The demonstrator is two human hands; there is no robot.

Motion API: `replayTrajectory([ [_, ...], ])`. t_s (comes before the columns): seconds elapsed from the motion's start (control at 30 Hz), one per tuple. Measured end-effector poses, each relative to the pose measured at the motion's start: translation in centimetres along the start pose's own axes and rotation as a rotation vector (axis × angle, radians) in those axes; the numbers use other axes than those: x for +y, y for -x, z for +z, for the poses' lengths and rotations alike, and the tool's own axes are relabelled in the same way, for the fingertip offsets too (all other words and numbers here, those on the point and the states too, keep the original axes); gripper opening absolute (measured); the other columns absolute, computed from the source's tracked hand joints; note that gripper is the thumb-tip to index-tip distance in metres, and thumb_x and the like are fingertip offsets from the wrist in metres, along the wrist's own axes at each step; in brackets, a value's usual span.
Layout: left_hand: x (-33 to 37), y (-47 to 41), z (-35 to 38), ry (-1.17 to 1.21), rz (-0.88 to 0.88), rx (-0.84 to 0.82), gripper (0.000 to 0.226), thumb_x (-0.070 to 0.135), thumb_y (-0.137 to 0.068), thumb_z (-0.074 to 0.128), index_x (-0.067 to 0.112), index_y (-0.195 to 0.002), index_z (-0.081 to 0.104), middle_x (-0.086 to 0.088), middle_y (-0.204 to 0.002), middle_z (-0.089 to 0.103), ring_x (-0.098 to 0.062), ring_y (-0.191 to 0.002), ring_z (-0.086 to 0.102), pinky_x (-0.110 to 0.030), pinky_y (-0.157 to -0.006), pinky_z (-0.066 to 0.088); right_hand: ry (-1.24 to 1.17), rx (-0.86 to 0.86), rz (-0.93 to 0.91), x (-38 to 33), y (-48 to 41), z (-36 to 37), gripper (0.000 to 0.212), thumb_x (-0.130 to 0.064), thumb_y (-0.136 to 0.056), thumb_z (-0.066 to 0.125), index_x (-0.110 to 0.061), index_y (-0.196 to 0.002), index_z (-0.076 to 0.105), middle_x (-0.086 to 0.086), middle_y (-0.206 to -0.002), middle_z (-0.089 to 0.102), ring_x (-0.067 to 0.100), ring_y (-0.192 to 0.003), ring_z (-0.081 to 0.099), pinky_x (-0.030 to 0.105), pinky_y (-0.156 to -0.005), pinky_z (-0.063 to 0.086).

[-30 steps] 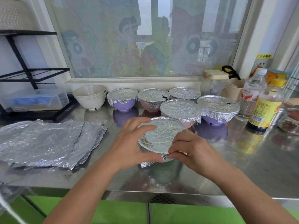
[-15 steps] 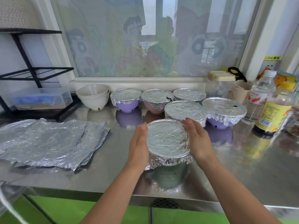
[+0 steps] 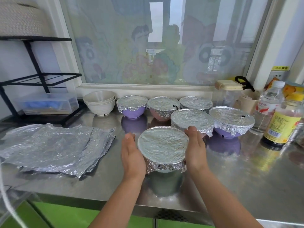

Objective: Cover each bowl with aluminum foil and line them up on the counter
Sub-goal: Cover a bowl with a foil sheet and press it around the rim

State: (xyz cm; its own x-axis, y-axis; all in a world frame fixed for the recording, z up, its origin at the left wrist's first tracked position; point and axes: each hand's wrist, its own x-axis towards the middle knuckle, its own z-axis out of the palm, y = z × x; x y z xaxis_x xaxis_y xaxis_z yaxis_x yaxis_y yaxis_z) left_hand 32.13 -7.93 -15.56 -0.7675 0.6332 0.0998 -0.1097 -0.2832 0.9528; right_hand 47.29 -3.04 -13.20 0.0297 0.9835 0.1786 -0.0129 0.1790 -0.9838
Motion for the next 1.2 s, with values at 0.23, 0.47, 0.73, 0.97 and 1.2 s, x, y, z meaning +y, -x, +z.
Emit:
replayTrajectory([
  [0.23,-1.6,2.8,0.4,0.251,-0.189,-0.078,0.081,0.078,-0.073,0.044,0.024,-0.132,0.056,0.004,-0.130,0.062,-0.012,-0.122,0.056,-0.043,-0.111,0.036,-0.212,-0.064,0.154,2.4,1.9,1.4,0.064,-0.069,-0.082,0.044,-0.025,-0.124,0.064,-0.010,-0.122,0.068,0.012,-0.117,0.061,0.045,-0.108,0.042],
  [0.47,-1.6,-1.4,1.6,0.282,-0.194,0.044,0.084,0.078,-0.071,0.044,0.021,-0.132,0.057,0.003,-0.128,0.063,-0.013,-0.119,0.058,-0.041,-0.111,0.036,-0.384,-0.018,0.268,3.1,-0.5,5.6,0.048,-0.048,-0.091,0.045,-0.014,-0.117,0.066,0.001,-0.112,0.073,0.021,-0.108,0.067,0.047,-0.105,0.046],
  [0.73,-0.5,-7.3,3.4,0.310,-0.260,-0.009,0.067,0.066,-0.093,0.031,0.016,-0.124,0.063,-0.003,-0.117,0.069,-0.019,-0.110,0.064,-0.041,-0.105,0.043,-0.399,-0.014,0.277,3.1,-5.2,9.4,0.026,-0.028,-0.102,0.043,-0.020,-0.110,0.066,0.001,-0.117,0.069,0.020,-0.114,0.061,0.045,-0.109,0.042],
  [0.97,-2.0,-9.6,5.1,0.299,-0.253,0.003,0.067,0.070,-0.083,0.040,0.023,-0.128,0.057,0.000,-0.122,0.066,-0.017,-0.113,0.062,-0.044,-0.106,0.042,-0.488,0.053,0.338,3.7,-7.1,11.6,0.037,-0.034,-0.103,0.042,-0.015,-0.130,0.059,0.001,-0.126,0.065,0.021,-0.118,0.059,0.045,-0.110,0.040],
  [1.2,-1.9,-9.8,4.3,0.208,-0.220,0.030,0.080,0.080,-0.079,0.040,0.030,-0.140,0.045,0.010,-0.140,0.052,-0.008,-0.128,0.048,-0.039,-0.114,0.031,-0.349,-0.010,0.348,3.8,-6.2,10.6,0.061,-0.062,-0.087,0.047,-0.023,-0.133,0.057,-0.006,-0.129,0.062,0.016,-0.122,0.055,0.044,-0.112,0.037],
])
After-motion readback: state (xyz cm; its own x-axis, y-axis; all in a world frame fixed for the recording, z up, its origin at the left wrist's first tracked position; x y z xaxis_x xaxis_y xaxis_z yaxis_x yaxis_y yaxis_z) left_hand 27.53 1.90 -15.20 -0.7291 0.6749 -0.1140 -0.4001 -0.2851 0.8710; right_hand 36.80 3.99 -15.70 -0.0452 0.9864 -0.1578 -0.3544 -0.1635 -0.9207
